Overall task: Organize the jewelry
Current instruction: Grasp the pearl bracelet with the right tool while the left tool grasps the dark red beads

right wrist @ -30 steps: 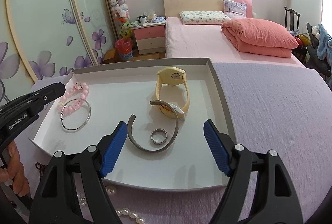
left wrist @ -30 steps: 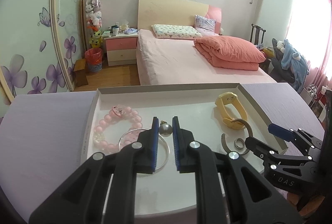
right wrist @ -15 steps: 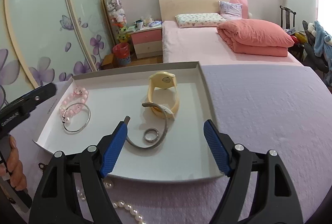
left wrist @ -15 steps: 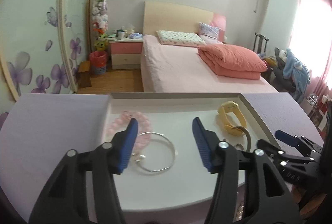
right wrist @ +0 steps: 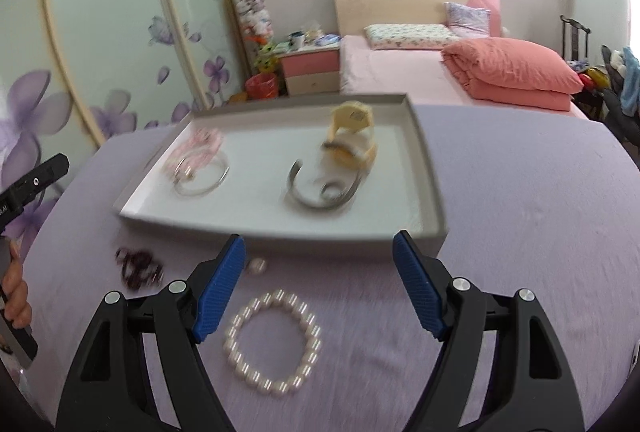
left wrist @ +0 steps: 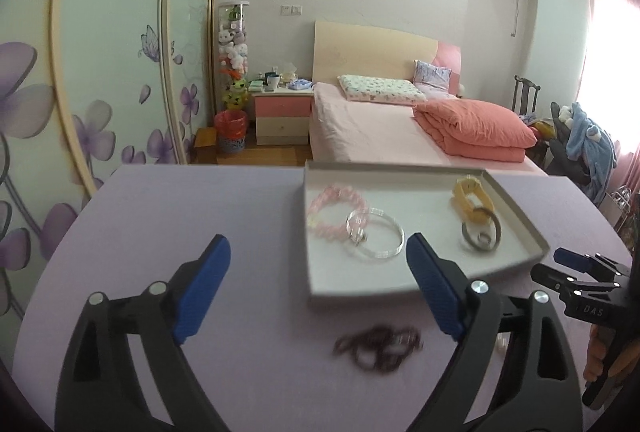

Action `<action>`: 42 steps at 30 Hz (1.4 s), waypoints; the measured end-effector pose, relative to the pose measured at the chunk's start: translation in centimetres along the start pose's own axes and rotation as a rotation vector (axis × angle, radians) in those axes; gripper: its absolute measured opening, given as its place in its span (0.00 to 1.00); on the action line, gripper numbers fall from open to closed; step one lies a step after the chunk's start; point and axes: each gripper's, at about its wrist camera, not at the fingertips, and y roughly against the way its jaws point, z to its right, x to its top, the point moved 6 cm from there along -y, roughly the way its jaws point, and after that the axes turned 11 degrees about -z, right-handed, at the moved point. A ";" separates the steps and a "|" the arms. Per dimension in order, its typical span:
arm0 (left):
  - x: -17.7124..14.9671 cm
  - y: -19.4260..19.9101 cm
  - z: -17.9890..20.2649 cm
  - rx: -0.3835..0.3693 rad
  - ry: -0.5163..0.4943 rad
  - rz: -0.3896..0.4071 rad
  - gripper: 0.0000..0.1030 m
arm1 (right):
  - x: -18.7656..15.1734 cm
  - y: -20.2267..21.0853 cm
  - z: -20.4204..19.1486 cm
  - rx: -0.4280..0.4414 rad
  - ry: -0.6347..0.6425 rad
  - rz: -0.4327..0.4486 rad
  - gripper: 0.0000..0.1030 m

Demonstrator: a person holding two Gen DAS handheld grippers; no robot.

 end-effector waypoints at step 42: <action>-7.0 -0.1 1.0 -0.050 -0.071 -0.142 0.86 | -4.6 -0.9 0.7 -0.102 -0.039 -0.117 0.10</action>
